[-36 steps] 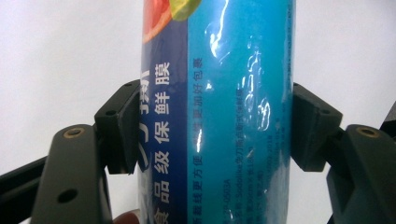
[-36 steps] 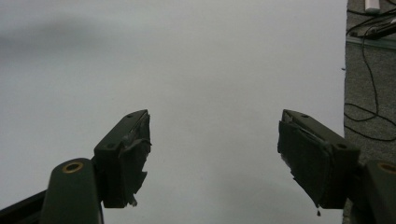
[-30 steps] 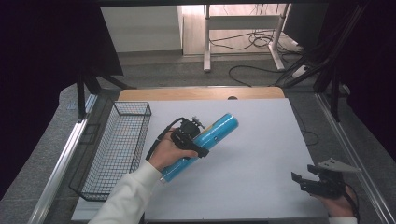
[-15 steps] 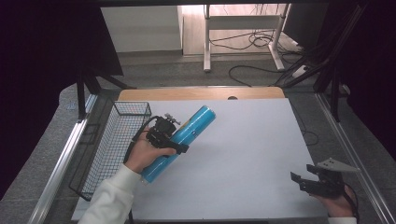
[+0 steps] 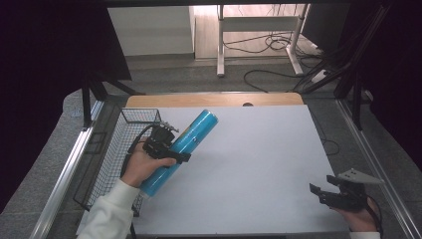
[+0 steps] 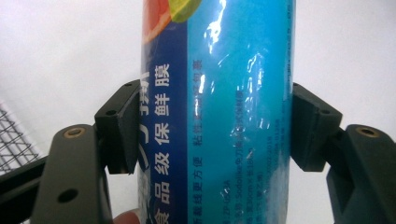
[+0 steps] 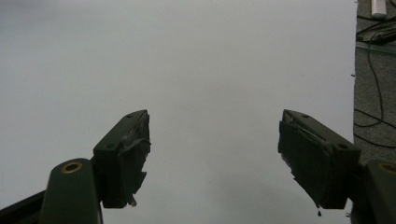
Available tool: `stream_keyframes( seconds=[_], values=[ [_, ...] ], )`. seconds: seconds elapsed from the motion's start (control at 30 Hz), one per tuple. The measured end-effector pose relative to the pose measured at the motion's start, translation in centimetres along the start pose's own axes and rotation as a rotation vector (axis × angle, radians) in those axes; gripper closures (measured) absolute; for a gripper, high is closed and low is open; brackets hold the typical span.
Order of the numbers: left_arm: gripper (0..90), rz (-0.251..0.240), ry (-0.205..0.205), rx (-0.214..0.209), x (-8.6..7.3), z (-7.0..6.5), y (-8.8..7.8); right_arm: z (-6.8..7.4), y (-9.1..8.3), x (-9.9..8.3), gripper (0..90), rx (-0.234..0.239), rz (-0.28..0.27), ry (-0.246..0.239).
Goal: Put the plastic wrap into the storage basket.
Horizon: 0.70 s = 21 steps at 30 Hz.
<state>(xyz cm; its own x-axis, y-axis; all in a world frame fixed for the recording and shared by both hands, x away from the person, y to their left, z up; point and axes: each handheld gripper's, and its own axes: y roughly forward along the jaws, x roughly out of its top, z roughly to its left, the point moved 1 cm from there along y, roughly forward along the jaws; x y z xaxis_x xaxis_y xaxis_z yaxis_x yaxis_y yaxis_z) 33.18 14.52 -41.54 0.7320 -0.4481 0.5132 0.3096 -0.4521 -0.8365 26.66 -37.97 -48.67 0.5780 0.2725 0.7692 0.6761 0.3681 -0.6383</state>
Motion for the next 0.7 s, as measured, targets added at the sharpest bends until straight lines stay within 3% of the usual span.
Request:
stream_keyframes(
  seconds=[0.7],
  values=[
    [31.3,-0.052,-0.067,0.045,-2.4,2.4,-2.9,0.1,0.0,0.1,25.4,-0.007,0.002,0.001]
  ],
)
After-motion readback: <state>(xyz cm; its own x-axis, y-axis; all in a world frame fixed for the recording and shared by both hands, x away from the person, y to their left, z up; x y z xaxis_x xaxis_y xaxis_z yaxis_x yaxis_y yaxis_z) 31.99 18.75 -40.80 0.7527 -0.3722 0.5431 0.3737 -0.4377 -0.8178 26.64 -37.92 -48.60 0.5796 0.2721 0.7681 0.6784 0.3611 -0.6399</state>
